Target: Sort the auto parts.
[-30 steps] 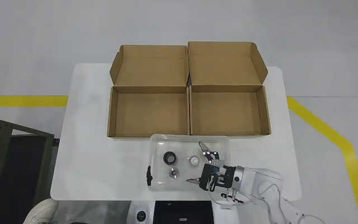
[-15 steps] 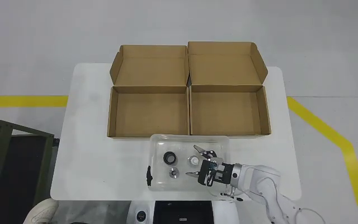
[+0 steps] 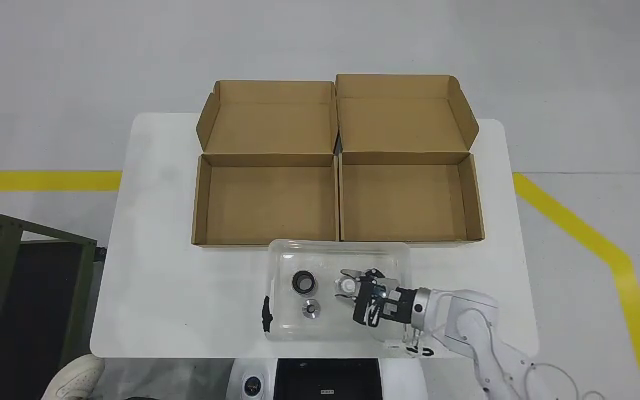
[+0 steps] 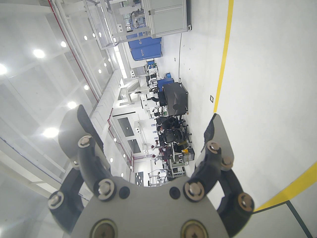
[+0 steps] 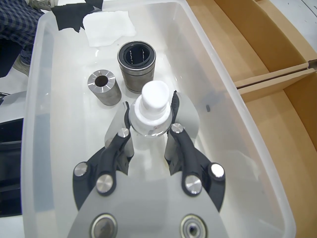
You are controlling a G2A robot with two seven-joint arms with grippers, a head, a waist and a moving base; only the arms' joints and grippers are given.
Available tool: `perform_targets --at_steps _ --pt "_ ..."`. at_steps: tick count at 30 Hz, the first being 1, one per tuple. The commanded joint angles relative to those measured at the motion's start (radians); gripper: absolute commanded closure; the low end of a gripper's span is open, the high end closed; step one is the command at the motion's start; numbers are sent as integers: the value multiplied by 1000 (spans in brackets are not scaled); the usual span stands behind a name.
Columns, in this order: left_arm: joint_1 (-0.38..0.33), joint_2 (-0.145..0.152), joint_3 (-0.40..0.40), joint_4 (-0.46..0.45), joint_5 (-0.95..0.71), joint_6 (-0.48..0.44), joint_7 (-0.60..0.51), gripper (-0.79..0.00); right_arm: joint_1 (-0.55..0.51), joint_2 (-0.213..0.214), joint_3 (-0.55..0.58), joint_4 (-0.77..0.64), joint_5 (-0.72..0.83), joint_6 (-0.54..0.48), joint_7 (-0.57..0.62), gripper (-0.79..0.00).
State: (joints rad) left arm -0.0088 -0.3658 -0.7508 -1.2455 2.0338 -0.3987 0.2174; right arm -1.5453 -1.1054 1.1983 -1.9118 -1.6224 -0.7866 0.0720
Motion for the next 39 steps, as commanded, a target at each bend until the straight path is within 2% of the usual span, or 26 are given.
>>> perform_targets --at_steps 1,13,22,27,36,39 --pt "0 0 0 0 0 0 0 -785 -1 2 1 -5 2 -5 -4 0" --pt "0 0 0 0 0 0 0 -785 -18 12 44 -42 111 -10 -89 0" --pt "0 0 0 0 0 0 0 -785 6 13 67 -7 348 -56 -134 0" --pt "0 0 0 0 0 0 0 -785 27 11 69 -5 438 -24 -108 0" --pt "0 0 0 0 0 0 0 -785 88 7 98 37 728 -16 -116 0" --pt "0 0 0 0 0 0 0 -785 88 8 125 33 765 14 -123 0"
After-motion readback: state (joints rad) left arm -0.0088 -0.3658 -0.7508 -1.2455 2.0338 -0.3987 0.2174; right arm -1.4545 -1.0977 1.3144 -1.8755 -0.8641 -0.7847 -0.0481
